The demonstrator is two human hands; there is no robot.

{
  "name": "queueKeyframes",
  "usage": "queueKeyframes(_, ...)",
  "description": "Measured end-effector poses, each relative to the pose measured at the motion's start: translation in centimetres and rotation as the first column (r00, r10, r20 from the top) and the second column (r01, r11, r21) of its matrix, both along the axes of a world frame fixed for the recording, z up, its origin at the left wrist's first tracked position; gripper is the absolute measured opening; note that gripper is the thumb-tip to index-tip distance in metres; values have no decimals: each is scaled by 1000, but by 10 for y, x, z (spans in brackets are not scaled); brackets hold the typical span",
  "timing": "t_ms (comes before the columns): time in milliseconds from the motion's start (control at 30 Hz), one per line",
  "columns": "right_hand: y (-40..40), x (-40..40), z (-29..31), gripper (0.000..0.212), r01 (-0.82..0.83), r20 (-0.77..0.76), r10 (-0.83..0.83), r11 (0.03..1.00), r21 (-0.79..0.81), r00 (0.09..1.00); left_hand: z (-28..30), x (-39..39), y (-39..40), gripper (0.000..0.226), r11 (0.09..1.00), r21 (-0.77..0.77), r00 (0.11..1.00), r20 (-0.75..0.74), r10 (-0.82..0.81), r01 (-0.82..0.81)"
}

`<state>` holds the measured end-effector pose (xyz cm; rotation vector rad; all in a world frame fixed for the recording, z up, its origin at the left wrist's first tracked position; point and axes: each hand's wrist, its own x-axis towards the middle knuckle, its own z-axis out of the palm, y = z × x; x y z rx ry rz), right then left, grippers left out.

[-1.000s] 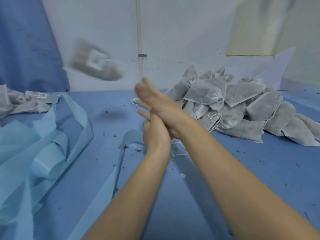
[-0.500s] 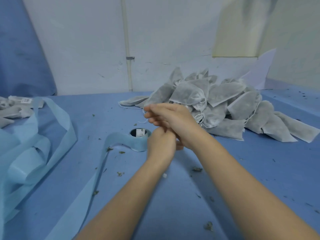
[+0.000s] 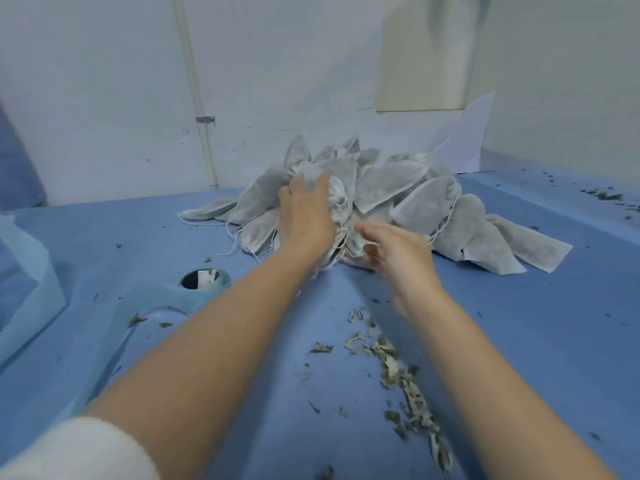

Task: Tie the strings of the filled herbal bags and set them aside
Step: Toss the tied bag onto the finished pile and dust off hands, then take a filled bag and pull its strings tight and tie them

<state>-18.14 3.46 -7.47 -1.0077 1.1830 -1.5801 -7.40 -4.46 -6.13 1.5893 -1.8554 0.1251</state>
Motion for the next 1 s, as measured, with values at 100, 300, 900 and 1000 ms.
queueKeyframes(100,-3,-9,-1,17,28,15,-28,999,29,999,12,8,-30,64,999,36,975,223,-16,8)
queueKeyframes(300,-5,-10,-1,20,48,-68,-47,999,17,997,11,11,-44,38,995,-22,927,366,-79,93)
queueKeyframes(900,6,2,-11,24,-85,-639,-186,926,-369,747,5,22,83,17,922,-117,929,67,-365,370)
queueKeyframes(1000,11,9,-11,18,-146,-593,-96,927,-347,799,6,38,97,17,946,-16,946,-10,-324,323)
